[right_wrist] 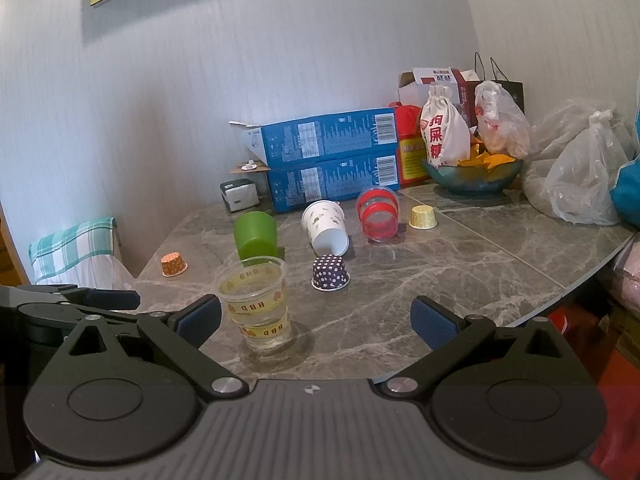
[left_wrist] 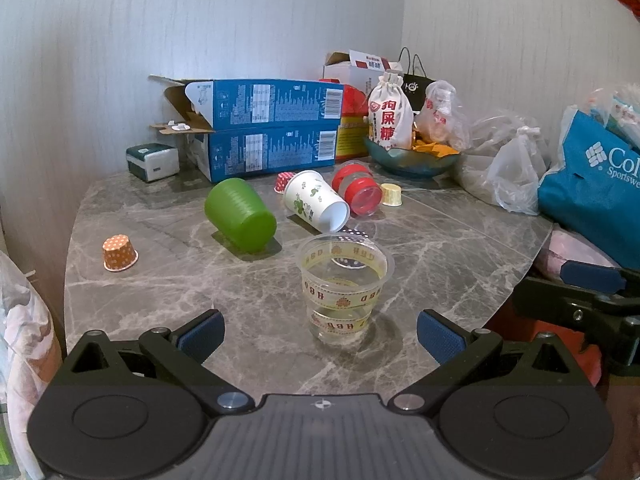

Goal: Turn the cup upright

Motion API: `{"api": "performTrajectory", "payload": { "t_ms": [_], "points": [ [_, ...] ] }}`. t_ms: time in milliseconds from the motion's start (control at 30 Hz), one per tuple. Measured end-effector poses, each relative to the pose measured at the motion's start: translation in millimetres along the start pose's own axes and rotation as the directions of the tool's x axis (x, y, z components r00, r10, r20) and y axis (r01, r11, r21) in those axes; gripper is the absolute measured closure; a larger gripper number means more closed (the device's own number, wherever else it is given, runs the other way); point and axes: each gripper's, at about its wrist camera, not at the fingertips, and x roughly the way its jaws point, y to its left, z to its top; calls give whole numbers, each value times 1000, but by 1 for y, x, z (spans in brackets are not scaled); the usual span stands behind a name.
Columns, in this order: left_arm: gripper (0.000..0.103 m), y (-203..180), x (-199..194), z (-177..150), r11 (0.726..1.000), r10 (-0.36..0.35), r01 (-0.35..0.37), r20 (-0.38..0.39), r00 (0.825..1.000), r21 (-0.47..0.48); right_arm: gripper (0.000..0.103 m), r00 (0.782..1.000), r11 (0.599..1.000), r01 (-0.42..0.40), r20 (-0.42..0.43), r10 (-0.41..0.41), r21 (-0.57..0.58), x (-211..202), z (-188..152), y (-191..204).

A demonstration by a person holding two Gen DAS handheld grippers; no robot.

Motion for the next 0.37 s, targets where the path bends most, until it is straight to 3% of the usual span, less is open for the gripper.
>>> {"api": "performTrajectory", "payload": {
  "t_ms": [367],
  "points": [
    [0,1,-4,2,1000,11,-12,18,1000,10,1,1000,1000,4,0,-4,7,-1,-1,-1]
  ]
}}
